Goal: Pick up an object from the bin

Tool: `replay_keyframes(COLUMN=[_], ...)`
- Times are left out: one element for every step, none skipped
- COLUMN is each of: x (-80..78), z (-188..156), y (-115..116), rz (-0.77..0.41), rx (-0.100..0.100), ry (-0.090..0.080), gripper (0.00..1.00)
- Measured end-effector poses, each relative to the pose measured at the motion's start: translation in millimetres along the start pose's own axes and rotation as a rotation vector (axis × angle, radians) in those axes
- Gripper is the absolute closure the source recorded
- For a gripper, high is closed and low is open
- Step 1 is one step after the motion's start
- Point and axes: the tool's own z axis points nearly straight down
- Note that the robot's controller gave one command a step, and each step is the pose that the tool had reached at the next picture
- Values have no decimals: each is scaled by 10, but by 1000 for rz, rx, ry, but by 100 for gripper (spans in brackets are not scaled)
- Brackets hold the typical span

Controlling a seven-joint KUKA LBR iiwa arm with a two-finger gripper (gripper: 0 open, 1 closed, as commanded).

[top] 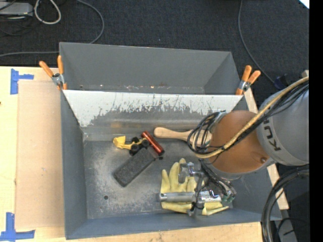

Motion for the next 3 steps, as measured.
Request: replay_keyframes(x=[-105, -90, -87], z=[-139, 113, 44], y=[311, 173, 212], rz=[-494, -250, -227], rx=[-1, -1, -2], ry=[2, 1, 2], gripper=[0, 0, 0])
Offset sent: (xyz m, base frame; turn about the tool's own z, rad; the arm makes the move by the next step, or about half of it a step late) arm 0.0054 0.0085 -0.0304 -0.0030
